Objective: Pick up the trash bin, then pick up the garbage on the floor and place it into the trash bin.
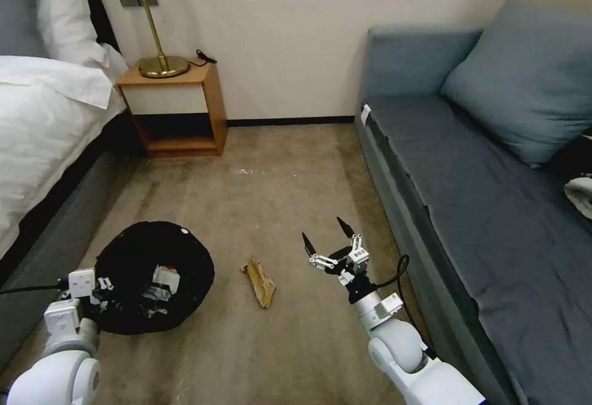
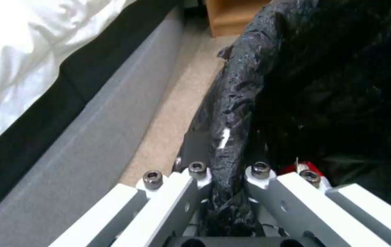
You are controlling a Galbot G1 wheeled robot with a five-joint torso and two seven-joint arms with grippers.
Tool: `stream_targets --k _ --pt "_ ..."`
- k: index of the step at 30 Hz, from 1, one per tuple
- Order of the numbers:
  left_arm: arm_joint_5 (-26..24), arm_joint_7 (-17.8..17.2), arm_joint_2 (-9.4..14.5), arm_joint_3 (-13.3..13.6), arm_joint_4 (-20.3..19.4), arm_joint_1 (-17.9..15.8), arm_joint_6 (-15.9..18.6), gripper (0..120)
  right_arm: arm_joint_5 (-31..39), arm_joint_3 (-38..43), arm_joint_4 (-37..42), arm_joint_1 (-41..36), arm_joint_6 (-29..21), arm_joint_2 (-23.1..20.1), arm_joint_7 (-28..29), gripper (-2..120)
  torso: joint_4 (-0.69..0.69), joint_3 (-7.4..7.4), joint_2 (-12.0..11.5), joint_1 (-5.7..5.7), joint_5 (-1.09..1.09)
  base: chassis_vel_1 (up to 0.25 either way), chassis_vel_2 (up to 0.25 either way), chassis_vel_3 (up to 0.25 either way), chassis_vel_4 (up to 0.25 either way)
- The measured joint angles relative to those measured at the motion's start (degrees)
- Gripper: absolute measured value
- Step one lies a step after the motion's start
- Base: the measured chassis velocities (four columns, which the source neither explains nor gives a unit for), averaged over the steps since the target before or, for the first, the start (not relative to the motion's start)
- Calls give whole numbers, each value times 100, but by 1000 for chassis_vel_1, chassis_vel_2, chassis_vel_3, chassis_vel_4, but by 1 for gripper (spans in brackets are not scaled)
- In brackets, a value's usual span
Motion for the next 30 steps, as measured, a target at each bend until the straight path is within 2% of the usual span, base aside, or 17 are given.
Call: stream_targets --k 13,30 --pt "42 5 -39 22 68 -77 37 3 58 -134 -169 194 27 -45 -29 100 0 0 0 0 0 -84 71 85 -75" --pt "61 8 -66 0 48 4 37 3 39 -636 -559 598 -13 -65 9 100 0 0 0 0 0 -82 79 84 -82"
